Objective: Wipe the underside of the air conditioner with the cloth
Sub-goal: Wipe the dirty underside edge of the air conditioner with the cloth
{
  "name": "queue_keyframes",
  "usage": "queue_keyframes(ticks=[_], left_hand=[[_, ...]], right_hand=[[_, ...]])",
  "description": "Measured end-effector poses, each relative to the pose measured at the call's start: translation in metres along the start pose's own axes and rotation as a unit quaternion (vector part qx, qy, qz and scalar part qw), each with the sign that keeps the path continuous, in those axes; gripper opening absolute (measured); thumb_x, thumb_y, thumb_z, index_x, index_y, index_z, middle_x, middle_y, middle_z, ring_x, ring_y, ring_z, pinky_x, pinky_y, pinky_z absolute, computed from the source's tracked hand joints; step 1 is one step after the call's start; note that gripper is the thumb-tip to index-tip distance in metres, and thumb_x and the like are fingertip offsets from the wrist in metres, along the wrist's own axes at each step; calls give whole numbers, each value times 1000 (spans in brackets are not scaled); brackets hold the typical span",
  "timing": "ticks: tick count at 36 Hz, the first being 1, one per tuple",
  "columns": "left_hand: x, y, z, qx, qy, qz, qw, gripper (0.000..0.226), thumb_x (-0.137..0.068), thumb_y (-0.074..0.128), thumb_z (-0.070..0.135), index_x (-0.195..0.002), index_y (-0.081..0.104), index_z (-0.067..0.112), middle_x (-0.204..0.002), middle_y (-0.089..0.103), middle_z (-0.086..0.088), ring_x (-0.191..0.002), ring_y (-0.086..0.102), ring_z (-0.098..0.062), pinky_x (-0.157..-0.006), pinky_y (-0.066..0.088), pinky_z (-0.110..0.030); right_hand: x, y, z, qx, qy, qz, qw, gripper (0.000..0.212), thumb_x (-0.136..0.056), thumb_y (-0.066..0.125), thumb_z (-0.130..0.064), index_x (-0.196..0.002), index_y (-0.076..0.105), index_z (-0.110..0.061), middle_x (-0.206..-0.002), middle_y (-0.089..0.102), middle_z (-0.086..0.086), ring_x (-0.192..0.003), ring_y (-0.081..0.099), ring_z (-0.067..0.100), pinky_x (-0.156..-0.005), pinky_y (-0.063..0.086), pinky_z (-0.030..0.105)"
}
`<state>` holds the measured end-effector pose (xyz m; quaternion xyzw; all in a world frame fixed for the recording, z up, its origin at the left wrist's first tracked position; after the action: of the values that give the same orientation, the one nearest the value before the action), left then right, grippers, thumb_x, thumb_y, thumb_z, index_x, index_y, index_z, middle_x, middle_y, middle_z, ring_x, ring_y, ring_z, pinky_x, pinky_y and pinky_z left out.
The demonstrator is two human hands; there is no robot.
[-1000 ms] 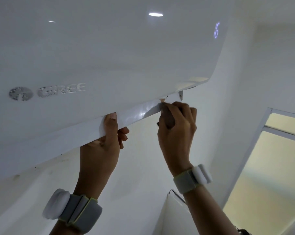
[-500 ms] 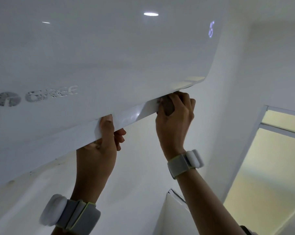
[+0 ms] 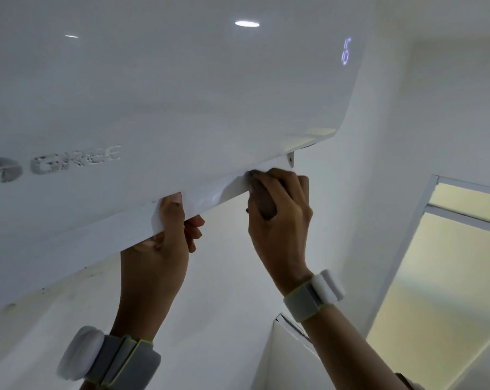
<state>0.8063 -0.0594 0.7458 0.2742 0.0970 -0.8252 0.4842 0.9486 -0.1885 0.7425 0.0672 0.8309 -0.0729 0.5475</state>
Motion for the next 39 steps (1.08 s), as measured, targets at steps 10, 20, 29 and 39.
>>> queue_keyframes(ticks=[10,20,29,39], left_hand=[[2,0,4,2,-3,7,1000,35,-105,55,38,-87,72,13,-72,75,-5,-57,69,-16,-54,57,-25],[4,2,6,20,-14,11,1000,27,-108,54,32,-87,69,21,-71,75,0,-58,67,-14,-52,56,-29],[6,2,8,22,-2,4,1000,34,-108,53,31,-83,69,13,-70,74,-4,-56,66,-16,-53,55,-31],[4,0,4,15,0,1,1000,27,-106,55,35,-96,71,16,-73,77,2,-59,70,-13,-51,58,-29]], right_hand=[[-1,0,2,-6,-9,12,1000,19,-95,73,5,-111,81,-1,-106,73,7,-99,56,26,-78,56,48],[-46,10,44,109,152,47,981,20,-94,61,2,-100,77,-7,-103,68,4,-97,43,20,-67,27,18],[-16,-17,68,126,249,35,960,10,-98,70,-5,-96,79,-7,-104,60,-3,-101,52,19,-80,58,46],[-60,5,36,96,154,7,983,14,-94,62,-4,-100,74,-7,-114,67,8,-100,44,20,-76,37,27]])
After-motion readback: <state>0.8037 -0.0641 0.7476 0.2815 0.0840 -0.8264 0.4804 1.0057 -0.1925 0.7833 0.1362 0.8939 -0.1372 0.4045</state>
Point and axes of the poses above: each hand's wrist, its own x-axis away from the middle knuckle, its own y-axis out of the palm, z = x × y, the point moved 4 cm from there along -x, towards the middle knuckle
